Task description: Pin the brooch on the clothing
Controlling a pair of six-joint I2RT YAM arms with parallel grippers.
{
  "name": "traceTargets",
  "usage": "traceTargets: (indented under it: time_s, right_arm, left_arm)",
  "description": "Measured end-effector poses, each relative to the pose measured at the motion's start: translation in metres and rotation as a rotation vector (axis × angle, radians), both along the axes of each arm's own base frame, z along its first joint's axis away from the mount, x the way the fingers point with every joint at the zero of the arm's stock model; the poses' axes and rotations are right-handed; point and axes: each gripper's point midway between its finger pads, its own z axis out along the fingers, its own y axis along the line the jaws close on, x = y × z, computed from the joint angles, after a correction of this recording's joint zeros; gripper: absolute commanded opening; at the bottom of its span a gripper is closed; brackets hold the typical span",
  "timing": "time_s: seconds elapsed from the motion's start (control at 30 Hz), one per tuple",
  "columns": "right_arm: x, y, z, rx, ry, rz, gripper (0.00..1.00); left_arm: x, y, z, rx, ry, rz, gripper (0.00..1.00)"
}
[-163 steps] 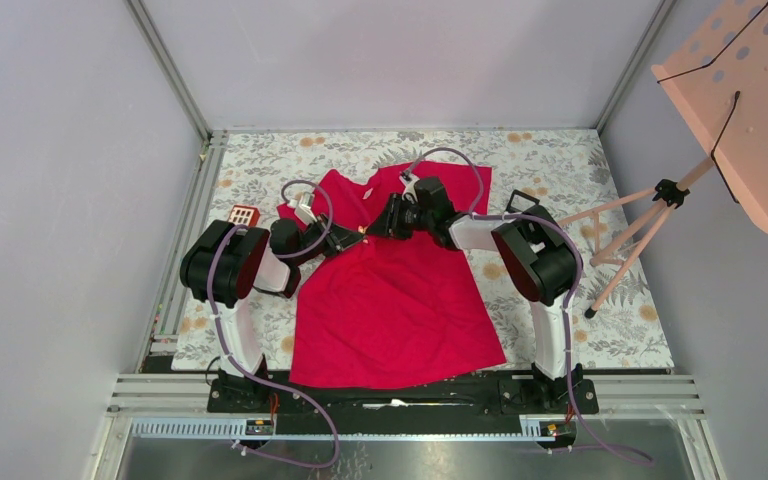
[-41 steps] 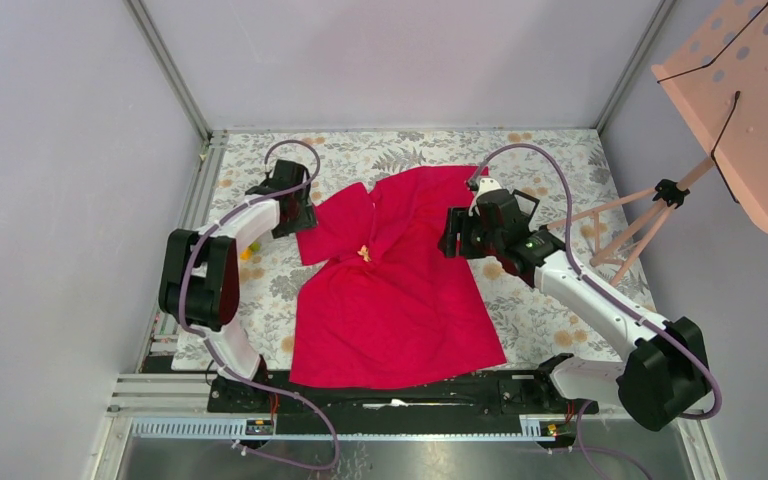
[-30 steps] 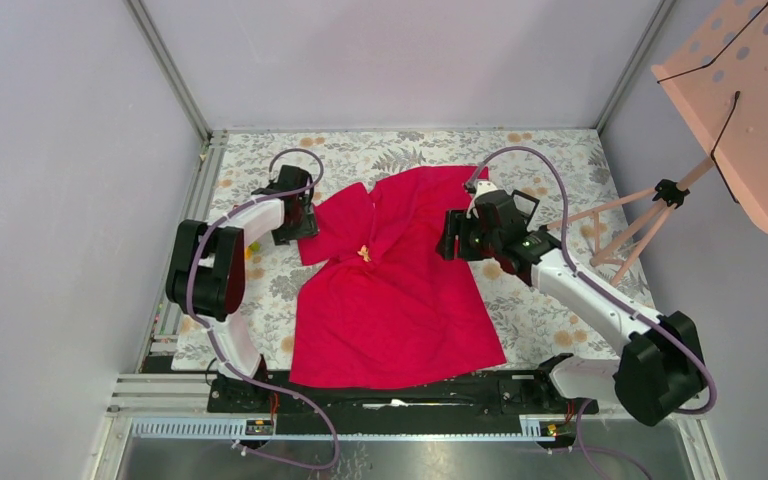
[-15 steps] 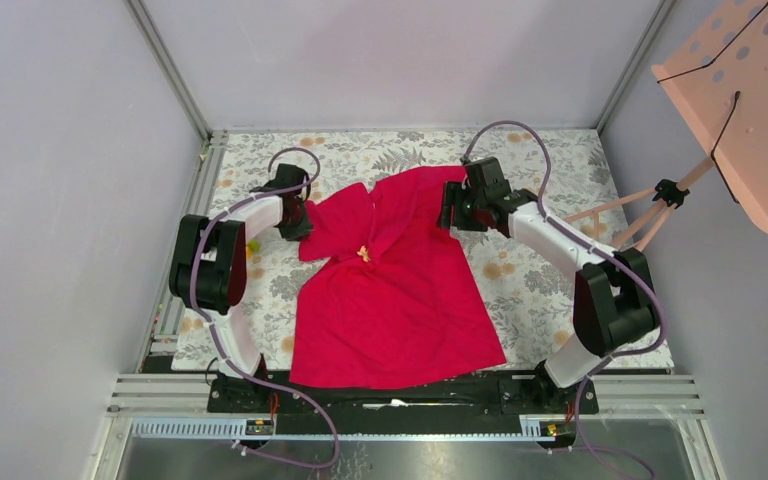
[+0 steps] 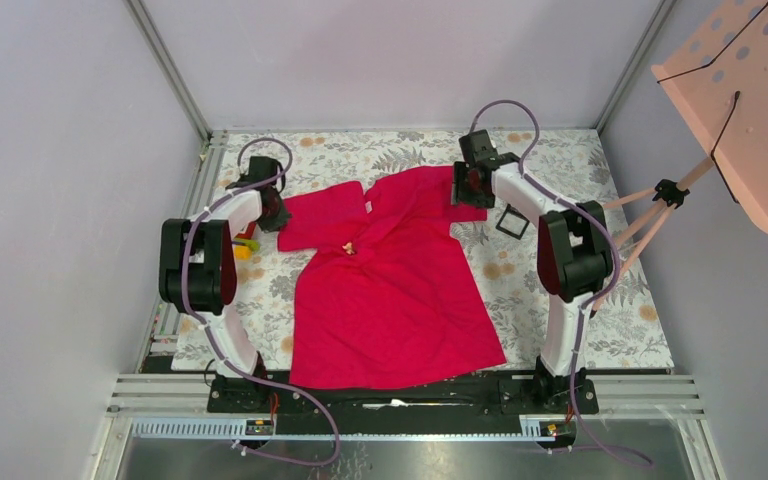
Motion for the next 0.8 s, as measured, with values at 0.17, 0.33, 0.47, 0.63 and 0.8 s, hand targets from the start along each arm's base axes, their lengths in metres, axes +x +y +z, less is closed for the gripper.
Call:
traceTargets:
  time_s: [0.17,0.33,0.47,0.63,0.8]
  right_arm:
    - [0.009,-0.019,-0.019,-0.080,0.059,-0.031,0.61]
    - [0.002,-0.038,-0.037,-0.100,0.134,-0.064,0.62]
    - [0.000,-0.050,-0.042,-0.102,0.158,-0.087,0.62]
    - [0.004,-0.052,-0.038,-0.095,0.153,-0.094,0.62]
    - [0.012,-0.049,-0.036,-0.090,0.138,-0.093,0.63]
  left_arm:
    - [0.018,0.013,0.018,0.019,-0.055,0.031,0.00]
    - [0.034,0.035,0.038,0.041,-0.109,0.083,0.00]
    - [0.041,0.060,0.051,0.071,-0.138,0.134,0.00]
    - [0.045,0.083,0.063,0.094,-0.156,0.174,0.00]
    - [0.046,0.093,0.070,0.105,-0.165,0.183,0.00]
